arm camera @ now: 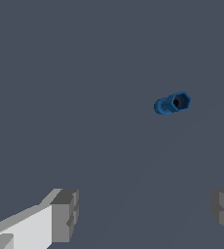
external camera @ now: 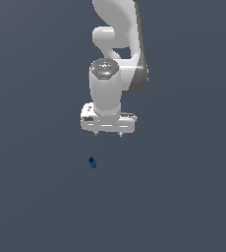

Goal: Pick up the object and move it to a goal position.

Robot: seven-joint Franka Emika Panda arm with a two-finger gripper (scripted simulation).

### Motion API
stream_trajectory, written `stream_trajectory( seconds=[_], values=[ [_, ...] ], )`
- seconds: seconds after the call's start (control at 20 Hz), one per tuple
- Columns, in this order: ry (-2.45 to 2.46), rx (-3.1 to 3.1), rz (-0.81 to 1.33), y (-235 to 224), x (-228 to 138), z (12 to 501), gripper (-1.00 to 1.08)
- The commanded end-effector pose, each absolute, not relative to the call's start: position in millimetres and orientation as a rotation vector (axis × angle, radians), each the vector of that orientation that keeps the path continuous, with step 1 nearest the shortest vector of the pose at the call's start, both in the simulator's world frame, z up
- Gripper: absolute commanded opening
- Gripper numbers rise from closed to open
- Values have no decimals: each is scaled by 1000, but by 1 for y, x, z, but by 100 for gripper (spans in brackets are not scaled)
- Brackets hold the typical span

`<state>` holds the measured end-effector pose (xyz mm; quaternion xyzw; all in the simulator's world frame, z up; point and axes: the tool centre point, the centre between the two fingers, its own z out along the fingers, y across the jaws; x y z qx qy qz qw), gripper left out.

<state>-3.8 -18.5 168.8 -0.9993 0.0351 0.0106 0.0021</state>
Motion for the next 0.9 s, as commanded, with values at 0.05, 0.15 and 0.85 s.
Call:
stream_trajectory(
  seconds=[0.05,0.15,0.85],
  values=[
    [108,-3136,33,-18,-4,169,100],
    [86,-3136,31,-14,-3,171,100],
    [-3,-3139,19,0,4,176,100]
  ],
)
